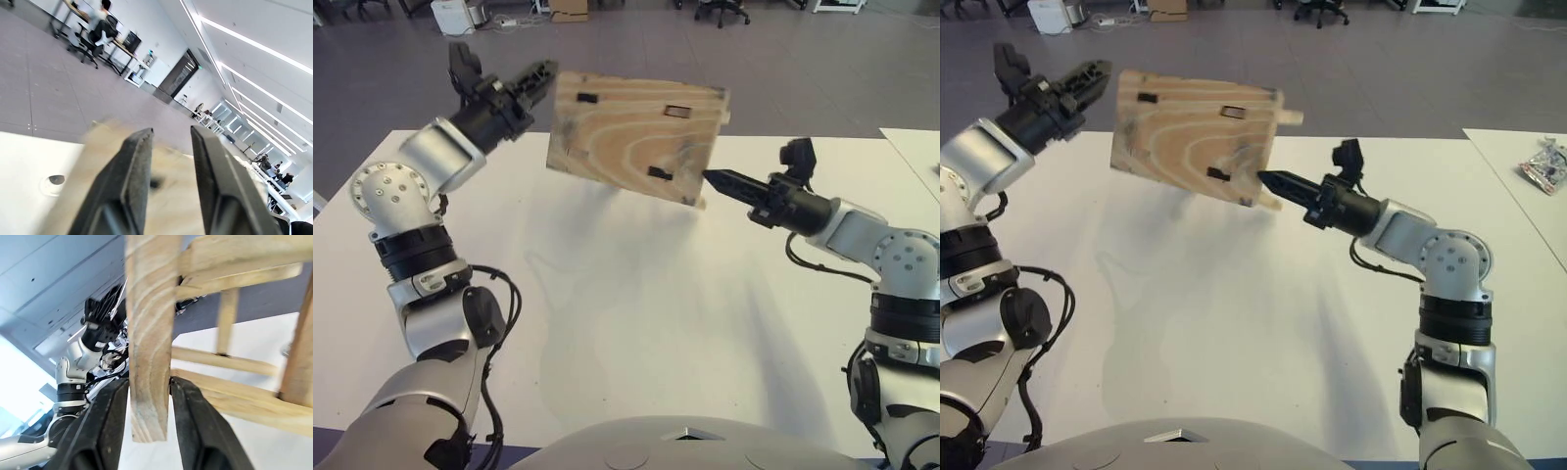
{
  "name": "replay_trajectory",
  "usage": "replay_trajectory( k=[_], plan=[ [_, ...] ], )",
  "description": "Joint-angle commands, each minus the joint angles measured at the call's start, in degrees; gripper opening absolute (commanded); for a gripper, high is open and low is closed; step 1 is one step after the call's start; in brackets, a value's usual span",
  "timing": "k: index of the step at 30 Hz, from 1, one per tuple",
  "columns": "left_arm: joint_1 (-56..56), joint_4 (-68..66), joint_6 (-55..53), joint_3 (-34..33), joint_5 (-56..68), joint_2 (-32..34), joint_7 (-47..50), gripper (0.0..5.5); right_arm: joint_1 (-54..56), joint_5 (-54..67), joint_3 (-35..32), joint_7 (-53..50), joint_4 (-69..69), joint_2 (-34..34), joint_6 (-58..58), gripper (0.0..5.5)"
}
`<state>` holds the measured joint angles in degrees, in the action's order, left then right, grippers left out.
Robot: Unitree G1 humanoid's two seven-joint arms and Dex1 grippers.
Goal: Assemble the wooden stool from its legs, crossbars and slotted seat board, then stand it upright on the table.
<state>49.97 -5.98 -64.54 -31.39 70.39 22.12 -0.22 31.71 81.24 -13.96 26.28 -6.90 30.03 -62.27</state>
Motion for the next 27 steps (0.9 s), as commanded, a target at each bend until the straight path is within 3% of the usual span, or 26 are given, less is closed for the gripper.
replay_trajectory(
  k=[1,5,8,12,15,17,21,27],
  plan=[
    [0.5,3.4,-2.8,-1.8,7.8,-0.8,10.7,0.61,8.3,8.1,-3.7,-6.0,-1.9,0.9,1.1,0.78],
    [-0.9,5.6,-1.8,-1.8,12.6,0.4,15.3,0.0,7.5,8.2,-3.9,-6.8,-2.3,2.1,1.8,0.01],
    [-1.3,7.4,-1.0,-0.3,13.1,1.9,15.2,0.0,6.4,6.7,-3.2,-6.0,-4.4,2.4,2.2,0.01],
    [-9.9,12.5,1.9,5.8,2.3,10.9,-3.0,0.0,-4.8,-10.1,4.4,0.2,-14.1,6.4,6.4,0.01],
    [-22.0,9.6,23.4,13.8,-17.1,21.0,-34.5,0.0,-19.9,-29.3,14.5,3.7,-20.2,9.0,17.1,0.01],
    [-25.7,0.0,39.2,18.3,-28.8,23.3,-45.0,0.0,-27.5,-43.1,22.5,5.4,-20.2,10.8,27.1,0.01],
    [-19.5,-29.0,68.3,31.0,-53.0,23.6,-46.8,0.0,-33.0,-55.2,29.9,3.8,-19.1,7.8,35.7,0.01],
    [-13.0,-54.1,86.2,43.6,-72.0,17.8,-45.4,0.0,-33.6,-56.4,29.5,5.6,-20.5,5.5,36.5,0.01]
  ],
)
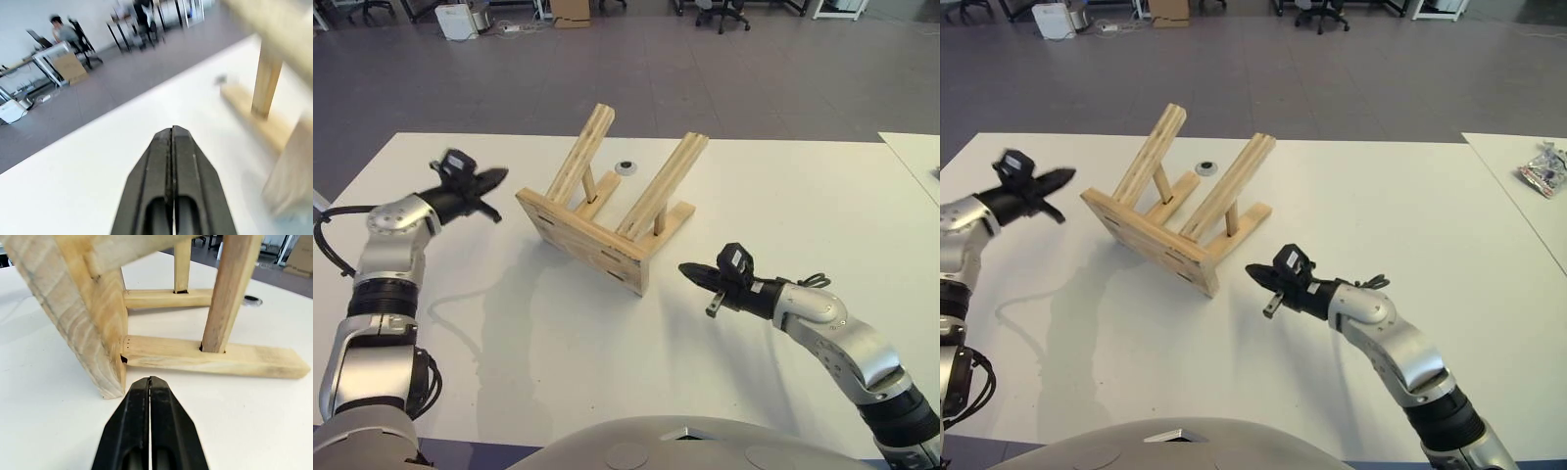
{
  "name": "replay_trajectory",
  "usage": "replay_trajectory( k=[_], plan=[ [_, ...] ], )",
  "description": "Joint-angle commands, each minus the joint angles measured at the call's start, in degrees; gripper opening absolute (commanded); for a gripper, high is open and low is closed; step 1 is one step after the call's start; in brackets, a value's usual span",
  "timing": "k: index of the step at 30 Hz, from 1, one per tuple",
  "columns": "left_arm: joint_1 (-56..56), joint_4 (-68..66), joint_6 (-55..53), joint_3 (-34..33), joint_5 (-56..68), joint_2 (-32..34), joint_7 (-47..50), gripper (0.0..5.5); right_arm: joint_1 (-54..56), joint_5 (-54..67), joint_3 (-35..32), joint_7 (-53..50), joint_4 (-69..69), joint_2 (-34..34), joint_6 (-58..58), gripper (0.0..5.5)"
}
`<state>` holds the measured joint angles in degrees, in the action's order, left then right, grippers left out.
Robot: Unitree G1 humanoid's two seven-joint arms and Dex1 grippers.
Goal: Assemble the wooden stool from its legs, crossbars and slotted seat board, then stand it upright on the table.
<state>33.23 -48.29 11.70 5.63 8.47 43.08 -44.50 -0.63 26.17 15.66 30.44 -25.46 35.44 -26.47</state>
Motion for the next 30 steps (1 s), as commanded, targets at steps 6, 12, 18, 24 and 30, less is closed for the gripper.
replay_trajectory(
  k=[6,12,18,24,30],
  plan=[
    [2.3,-14.2,19.2,4.9,-9.1,-7.8,-9.5,0.0,-4.4,-2.4,-2.3,2.3,-0.1,-0.9,0.7,0.01],
    [-10.0,4.7,18.3,1.2,-1.6,-5.6,-19.0,0.0,-6.9,-3.6,-9.1,1.2,9.1,-2.6,3.5,0.01],
    [-25.7,33.1,8.2,0.8,4.4,-5.2,-19.1,0.0,-5.2,-6.4,-16.6,4.2,21.9,-0.2,9.3,0.01],
    [-32.3,42.7,3.9,0.0,5.2,-5.7,-16.3,0.0,-9.2,-5.4,-15.2,8.7,15.0,0.5,6.4,0.01],
    [-36.4,48.0,2.1,0.9,6.4,-7.7,-15.6,0.0,-8.8,-6.9,-12.8,8.2,12.9,-2.1,4.4,0.01]
  ],
)
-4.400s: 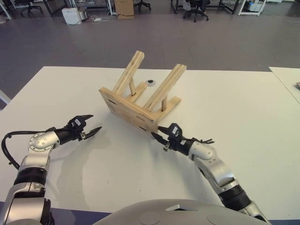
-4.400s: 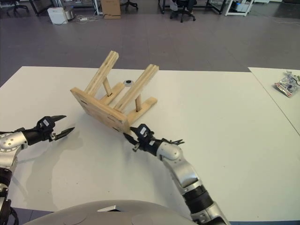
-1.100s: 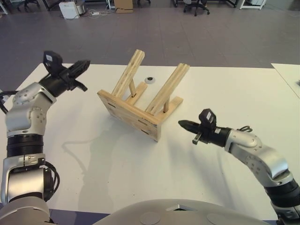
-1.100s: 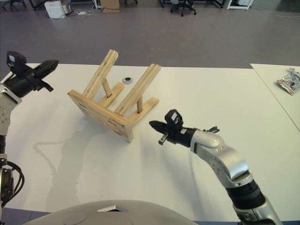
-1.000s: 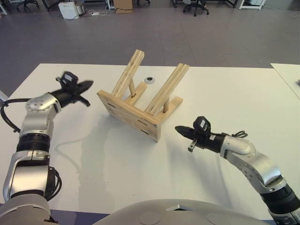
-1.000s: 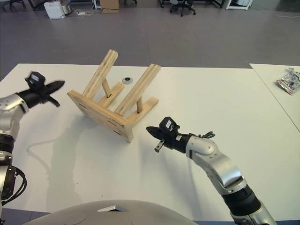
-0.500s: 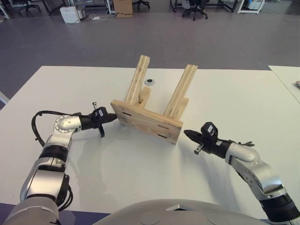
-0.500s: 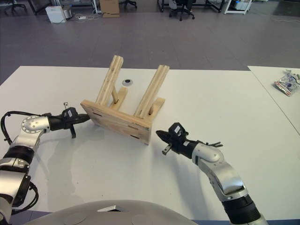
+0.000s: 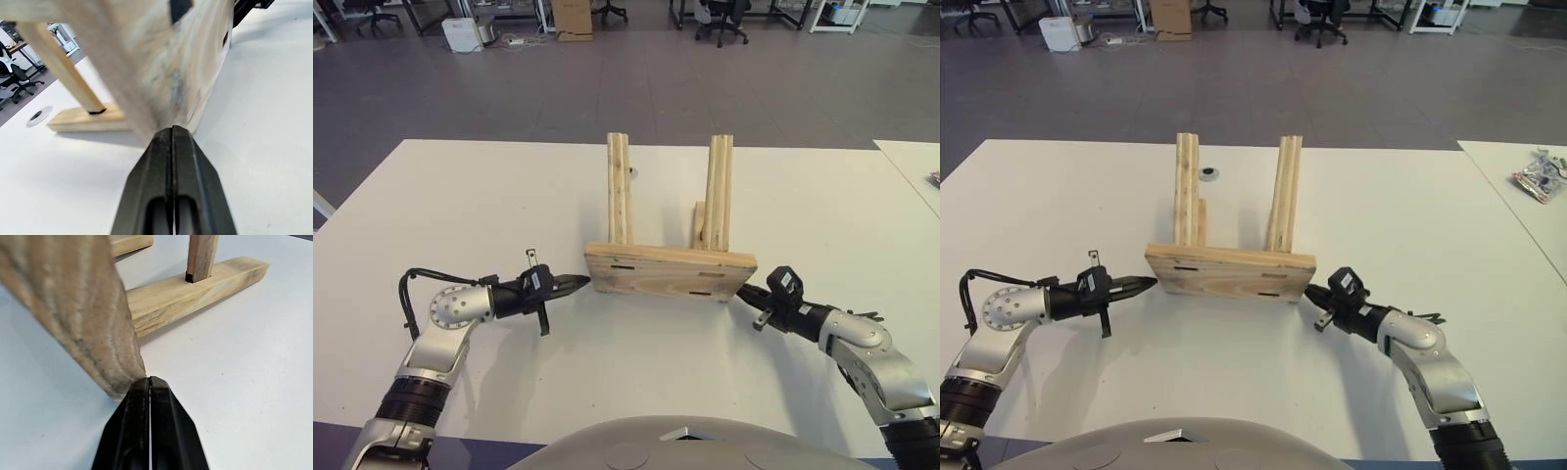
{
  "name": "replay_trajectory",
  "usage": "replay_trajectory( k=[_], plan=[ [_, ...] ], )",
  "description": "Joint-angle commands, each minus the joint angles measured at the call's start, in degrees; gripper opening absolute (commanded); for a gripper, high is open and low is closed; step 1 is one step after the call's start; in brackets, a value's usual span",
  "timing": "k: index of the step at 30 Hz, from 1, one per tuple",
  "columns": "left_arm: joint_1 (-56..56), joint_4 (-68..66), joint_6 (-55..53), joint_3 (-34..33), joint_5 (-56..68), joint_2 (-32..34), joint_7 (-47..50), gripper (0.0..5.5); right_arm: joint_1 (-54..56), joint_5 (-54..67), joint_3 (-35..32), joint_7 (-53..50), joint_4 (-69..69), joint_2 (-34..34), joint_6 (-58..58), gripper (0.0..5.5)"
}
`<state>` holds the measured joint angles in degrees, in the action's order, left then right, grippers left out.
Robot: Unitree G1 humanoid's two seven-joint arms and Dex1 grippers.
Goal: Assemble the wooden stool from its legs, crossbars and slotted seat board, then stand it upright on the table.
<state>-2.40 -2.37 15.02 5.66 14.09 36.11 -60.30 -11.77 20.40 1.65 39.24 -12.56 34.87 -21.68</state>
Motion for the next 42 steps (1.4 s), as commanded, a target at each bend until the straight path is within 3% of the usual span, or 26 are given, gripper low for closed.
replay_trajectory(
  k=[1,4,9,12,18,27,37,42],
  plan=[
    [-1.0,2.5,-1.4,0.9,1.1,-0.9,0.0,0.0,3.4,-1.6,1.1,-1.0,1.1,-1.8,-0.3,0.01],
    [-1.5,0.2,-0.9,-0.2,1.4,0.9,-1.8,0.0,4.7,-2.4,-0.8,-2.1,4.3,-1.8,-0.4,0.01],
    [4.0,-18.8,5.1,-4.5,-2.8,7.5,-3.6,0.0,2.5,-3.1,-0.9,-1.6,4.0,-1.8,-0.1,0.01],
    [9.9,-23.9,7.9,-3.9,-6.3,5.6,0.2,0.0,-1.0,-2.4,-1.1,-1.5,1.1,-1.6,-1.8,0.01],
    [12.6,-20.3,7.3,1.4,-7.5,-2.0,1.5,0.0,-3.5,-2.4,-0.2,-2.6,-2.3,-3.4,-3.0,0.01],
    [7.1,-10.8,4.0,2.2,-5.3,-4.2,2.3,0.0,2.2,-4.2,1.8,-3.9,-1.1,-5.8,-2.3,0.01],
    [1.8,-15.5,5.8,-6.4,-5.5,0.1,7.6,0.0,0.8,-0.6,2.0,2.5,-3.6,-2.3,-7.0,0.01],
    [-4.7,-13.5,6.6,-10.1,-3.2,1.6,7.5,0.0,-0.6,0.9,1.2,5.3,-3.1,-2.0,-6.0,0.96]
  ],
)
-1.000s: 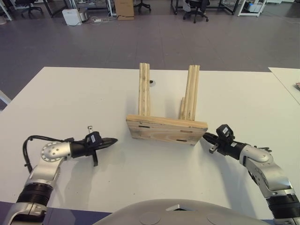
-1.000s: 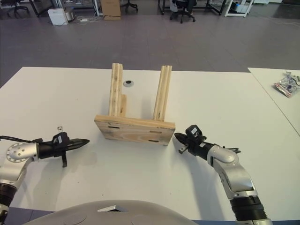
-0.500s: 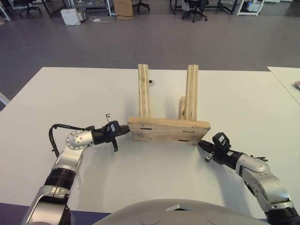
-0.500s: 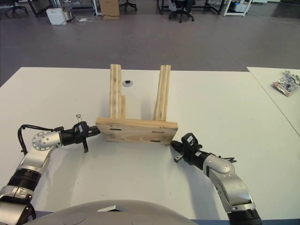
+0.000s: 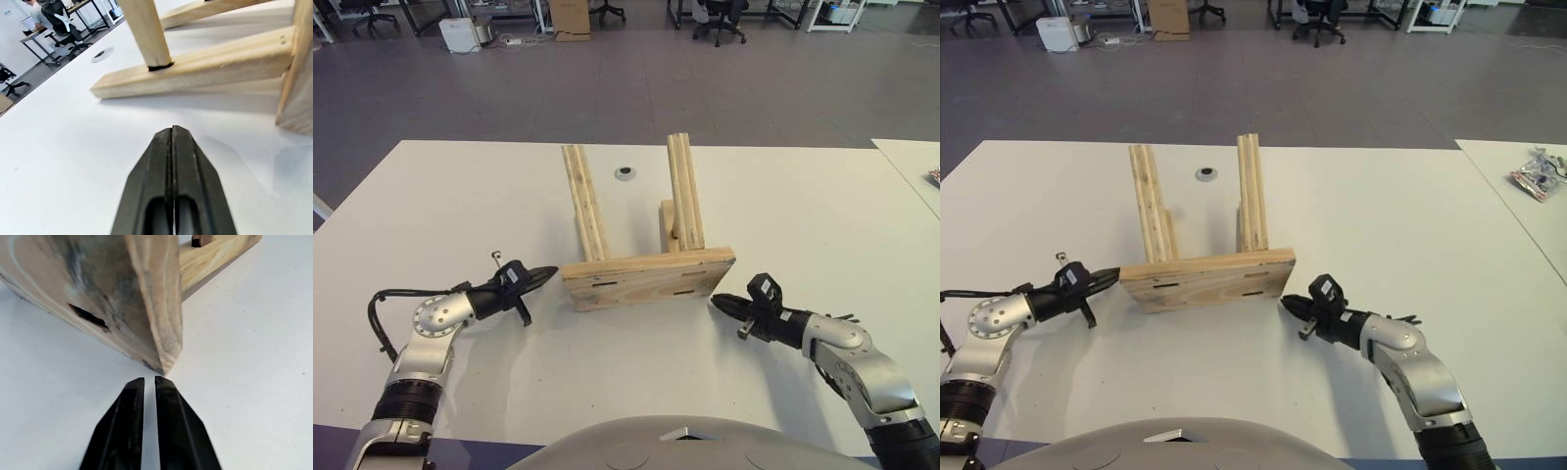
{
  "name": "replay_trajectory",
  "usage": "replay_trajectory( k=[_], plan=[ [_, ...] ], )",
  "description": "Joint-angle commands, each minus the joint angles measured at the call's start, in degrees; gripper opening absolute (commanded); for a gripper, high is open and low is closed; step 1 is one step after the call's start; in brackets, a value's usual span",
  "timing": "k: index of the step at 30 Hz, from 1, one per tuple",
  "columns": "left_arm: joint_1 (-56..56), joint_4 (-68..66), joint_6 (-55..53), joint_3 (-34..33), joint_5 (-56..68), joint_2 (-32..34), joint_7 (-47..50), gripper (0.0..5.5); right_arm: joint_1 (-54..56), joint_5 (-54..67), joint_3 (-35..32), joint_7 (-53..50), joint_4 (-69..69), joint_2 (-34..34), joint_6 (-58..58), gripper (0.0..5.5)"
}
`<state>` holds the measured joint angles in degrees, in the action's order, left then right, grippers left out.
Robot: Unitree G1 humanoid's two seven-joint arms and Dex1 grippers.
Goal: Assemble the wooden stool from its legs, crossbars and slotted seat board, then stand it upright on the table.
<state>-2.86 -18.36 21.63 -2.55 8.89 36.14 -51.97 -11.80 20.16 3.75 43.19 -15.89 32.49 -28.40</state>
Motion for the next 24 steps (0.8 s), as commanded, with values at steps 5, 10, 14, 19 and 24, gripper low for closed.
replay_trajectory(
  k=[5,10,14,19,24],
  plan=[
    [-8.6,6.1,-1.7,-4.8,5.8,4.7,-4.7,0.0,3.4,-3.2,-3.1,2.5,8.4,3.7,7.0,1.87],
    [-11.5,11.4,-4.0,-2.3,7.4,6.1,-10.4,0.0,11.9,-9.2,-1.7,-0.8,16.9,2.2,12.7,1.87],
    [-10.6,12.1,-4.5,-1.1,6.6,5.3,-10.3,0.0,14.0,-10.1,2.1,-0.7,16.3,-1.9,14.6,1.87],
    [-6.5,10.5,-3.9,-0.7,4.5,4.1,-7.2,0.0,13.1,-8.8,2.0,0.6,13.9,-2.8,17.0,1.87],
    [-5.7,8.5,-3.9,-1.0,6.5,4.7,-9.8,0.0,12.3,-9.0,0.0,0.9,15.8,-1.4,17.5,1.87]
  ],
)
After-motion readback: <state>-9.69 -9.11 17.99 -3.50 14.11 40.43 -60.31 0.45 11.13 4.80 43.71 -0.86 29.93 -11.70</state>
